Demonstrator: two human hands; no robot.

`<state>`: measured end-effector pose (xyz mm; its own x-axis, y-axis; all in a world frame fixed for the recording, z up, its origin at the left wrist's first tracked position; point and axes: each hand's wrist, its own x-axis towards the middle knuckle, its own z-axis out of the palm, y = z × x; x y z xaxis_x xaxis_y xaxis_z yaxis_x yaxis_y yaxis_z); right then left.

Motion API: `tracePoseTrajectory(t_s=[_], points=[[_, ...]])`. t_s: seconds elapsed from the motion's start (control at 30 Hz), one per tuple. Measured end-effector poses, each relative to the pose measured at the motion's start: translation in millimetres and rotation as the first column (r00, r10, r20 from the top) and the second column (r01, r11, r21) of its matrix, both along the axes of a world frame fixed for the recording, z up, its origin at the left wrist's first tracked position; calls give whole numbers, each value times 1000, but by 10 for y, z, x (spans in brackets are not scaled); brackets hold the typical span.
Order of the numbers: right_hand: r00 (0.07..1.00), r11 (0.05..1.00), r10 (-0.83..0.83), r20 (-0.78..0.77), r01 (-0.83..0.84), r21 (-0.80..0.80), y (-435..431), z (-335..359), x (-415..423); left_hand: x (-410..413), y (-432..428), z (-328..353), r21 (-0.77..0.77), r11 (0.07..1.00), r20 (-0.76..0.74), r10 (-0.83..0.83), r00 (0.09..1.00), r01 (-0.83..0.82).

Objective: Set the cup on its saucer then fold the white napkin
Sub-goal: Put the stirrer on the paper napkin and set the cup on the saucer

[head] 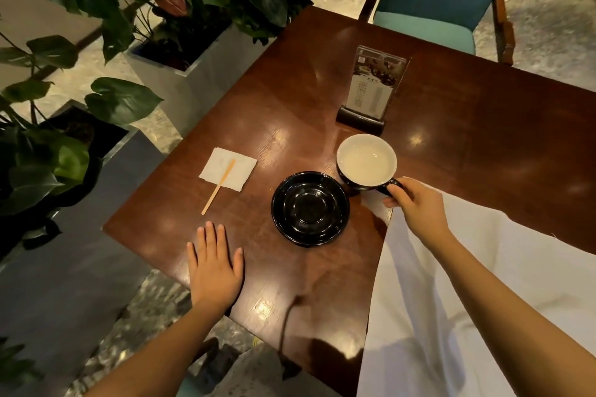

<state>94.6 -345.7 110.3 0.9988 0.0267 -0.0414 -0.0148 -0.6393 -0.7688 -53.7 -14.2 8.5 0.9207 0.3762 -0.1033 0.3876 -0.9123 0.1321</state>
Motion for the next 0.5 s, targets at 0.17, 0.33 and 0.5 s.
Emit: tracePoseTrajectory(t_s=[0.17,0.33,0.5], points=[[998,993,63,17,-64,99,284,32,-202,-2,-4,17,-2,1000,6,-6,1000,6],[991,978,128,-35,-120,170,538,-116,-350,1,-8,34,2,1000,13,-7,1000,7],[988,979,143,-59,-132,154,652,-277,-452,-7,-1,6,7,1000,8,-6,1000,5]])
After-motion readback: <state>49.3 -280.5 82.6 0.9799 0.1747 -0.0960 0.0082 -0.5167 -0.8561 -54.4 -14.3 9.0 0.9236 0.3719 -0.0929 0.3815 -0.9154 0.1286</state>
